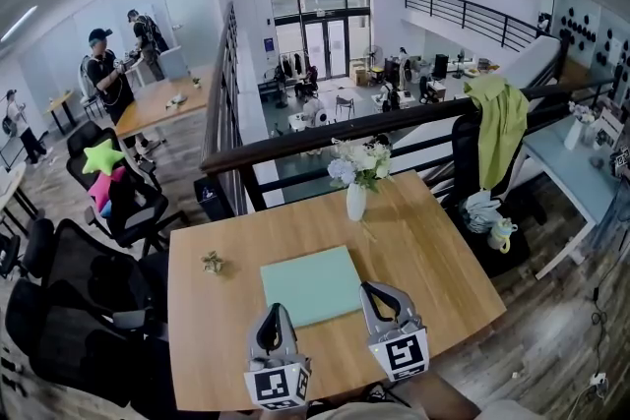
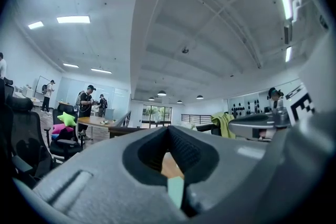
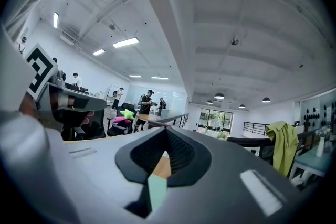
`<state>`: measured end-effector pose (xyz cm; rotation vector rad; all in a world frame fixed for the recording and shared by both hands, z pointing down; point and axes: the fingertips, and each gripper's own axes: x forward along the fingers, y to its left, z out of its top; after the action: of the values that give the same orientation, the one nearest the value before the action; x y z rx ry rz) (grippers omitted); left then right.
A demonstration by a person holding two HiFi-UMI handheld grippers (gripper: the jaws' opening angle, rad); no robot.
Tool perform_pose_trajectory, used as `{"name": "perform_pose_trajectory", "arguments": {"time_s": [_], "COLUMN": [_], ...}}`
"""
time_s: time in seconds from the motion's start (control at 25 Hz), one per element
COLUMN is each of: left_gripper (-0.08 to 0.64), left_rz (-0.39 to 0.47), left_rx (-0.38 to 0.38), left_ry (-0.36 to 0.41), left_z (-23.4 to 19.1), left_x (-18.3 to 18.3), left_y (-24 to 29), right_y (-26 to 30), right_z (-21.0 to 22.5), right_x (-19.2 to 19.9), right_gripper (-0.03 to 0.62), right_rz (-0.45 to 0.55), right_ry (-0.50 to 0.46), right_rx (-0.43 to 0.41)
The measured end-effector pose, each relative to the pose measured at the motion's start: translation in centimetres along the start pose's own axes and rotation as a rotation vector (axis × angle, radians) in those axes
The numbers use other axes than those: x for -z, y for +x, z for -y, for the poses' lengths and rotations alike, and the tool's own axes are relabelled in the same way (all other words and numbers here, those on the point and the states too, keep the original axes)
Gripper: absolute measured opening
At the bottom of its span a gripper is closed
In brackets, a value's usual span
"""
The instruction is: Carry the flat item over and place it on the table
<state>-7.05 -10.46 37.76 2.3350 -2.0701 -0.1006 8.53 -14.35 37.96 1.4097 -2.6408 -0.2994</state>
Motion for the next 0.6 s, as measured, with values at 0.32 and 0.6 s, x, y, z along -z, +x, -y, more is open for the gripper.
{"name": "perform_pose_trajectory", "arguments": {"time_s": [0.32,0.6], "left_gripper": [0.003,0.002], "left_rz": [-0.001,-0.009], "left_rx": [0.013,0.012], "left_ry": [0.019,0.018], "left_z": [0.2,0.2], "left_x": [0.2,0.7], "left_y": [0.3,0.3], "right_y": [0.1,-0.3], "right_z": [0.5,1.3], "right_x": [-0.2,0.5], "right_gripper": [0.011,0.011], "right_rz": [0.003,-0.007], "right_ry": [0.001,0.011], "right_rx": [0.015,0.038]}}
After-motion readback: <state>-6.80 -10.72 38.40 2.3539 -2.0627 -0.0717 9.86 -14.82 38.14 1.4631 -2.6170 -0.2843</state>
